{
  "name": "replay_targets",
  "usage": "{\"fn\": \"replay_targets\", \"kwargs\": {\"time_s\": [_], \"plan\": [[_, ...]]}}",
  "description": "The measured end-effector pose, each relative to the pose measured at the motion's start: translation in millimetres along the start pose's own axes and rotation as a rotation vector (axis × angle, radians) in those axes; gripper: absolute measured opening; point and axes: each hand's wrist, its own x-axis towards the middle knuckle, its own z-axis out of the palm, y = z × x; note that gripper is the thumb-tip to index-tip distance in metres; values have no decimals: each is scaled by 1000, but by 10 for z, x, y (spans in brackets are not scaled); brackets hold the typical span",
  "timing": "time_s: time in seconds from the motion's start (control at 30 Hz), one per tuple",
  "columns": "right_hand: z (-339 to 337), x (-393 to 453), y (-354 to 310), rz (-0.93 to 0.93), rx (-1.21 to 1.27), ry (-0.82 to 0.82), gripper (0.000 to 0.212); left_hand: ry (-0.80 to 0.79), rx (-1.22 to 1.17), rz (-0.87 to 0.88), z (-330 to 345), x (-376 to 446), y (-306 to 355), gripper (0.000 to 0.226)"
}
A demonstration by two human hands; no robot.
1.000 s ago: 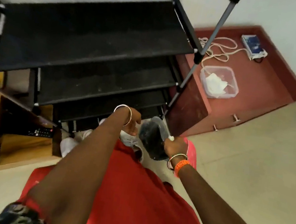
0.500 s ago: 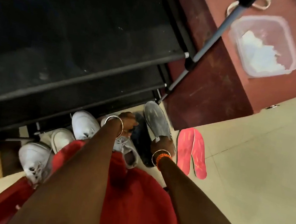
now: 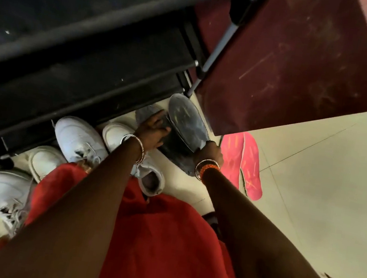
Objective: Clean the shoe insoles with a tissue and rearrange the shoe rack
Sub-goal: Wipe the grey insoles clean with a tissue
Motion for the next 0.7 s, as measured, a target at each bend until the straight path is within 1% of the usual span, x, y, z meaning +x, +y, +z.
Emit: {"fn": "replay_targets", "kwargs": {"time_s": [0.07, 0.17, 0.33, 0.37, 0.4, 0.47, 0.5, 0.6, 0.7], "plan": [[87, 108, 71, 27, -50, -22, 40, -27, 51, 0, 36, 82, -25, 59], [232, 224, 131, 54, -59, 17, 39, -40, 118, -6, -11, 186, -195, 65], [316, 271, 103, 111, -90, 112, 60, 20, 51, -3, -49, 194, -236, 63], [318, 282, 97, 119, -88, 116, 60, 16, 33, -3, -44, 189, -223, 62], [309, 300, 98, 119, -87, 116, 53, 16, 17, -4, -36, 186, -211, 62], [259, 325, 95, 101, -112, 128, 32, 21, 7, -9, -28, 187, -185, 62], [218, 322, 91, 91, -134, 139, 27, 20, 21, -14, -26, 178, -172, 62], [80, 218, 86, 41, -168, 141, 26, 15, 71, -41, -28, 74, -101, 60], [-118, -52, 64, -17, -163, 140, 25, 27, 56, -83, -62, -164, 34, 53]]}}
